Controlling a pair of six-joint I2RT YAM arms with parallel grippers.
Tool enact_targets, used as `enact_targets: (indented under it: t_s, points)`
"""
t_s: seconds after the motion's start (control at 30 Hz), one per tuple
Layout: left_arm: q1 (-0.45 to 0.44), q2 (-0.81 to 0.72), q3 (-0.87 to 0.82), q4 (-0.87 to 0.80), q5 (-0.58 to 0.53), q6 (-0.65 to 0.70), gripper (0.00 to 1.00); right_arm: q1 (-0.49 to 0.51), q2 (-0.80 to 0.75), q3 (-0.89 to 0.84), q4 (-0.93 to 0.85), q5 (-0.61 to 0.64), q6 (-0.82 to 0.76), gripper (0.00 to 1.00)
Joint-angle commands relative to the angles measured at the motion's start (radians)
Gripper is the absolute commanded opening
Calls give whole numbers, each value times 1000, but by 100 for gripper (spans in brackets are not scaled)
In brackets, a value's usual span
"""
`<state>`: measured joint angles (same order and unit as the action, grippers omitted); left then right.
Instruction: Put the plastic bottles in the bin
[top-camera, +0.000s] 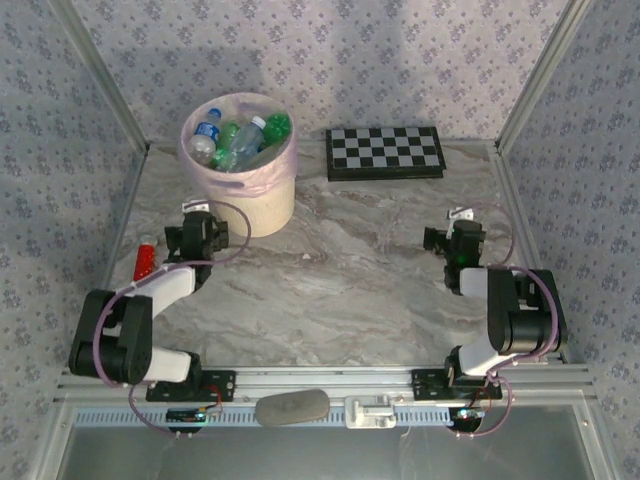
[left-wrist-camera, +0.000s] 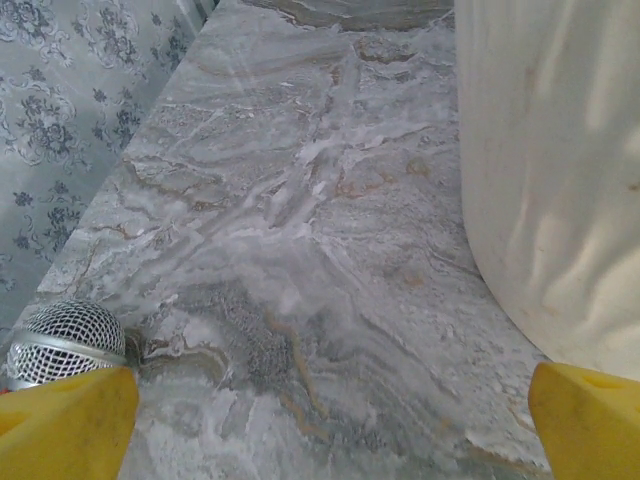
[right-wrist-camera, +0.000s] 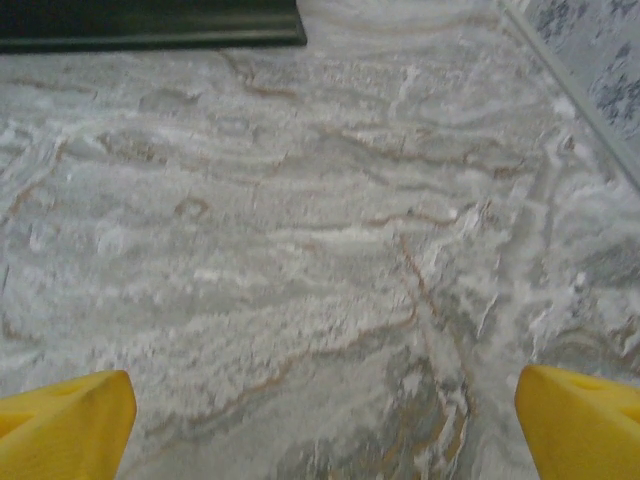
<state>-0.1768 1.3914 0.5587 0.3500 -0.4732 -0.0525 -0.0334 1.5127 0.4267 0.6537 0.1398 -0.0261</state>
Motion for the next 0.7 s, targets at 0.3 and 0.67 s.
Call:
enact_targets:
  t_s: [0.3,0.67]
  points:
    - [64,88,-167,480,81,55,100,7,12,-38,166,-66,6,99]
    - [129,151,-177,544,245,37,100,13,11,-39,167,-57,3,99]
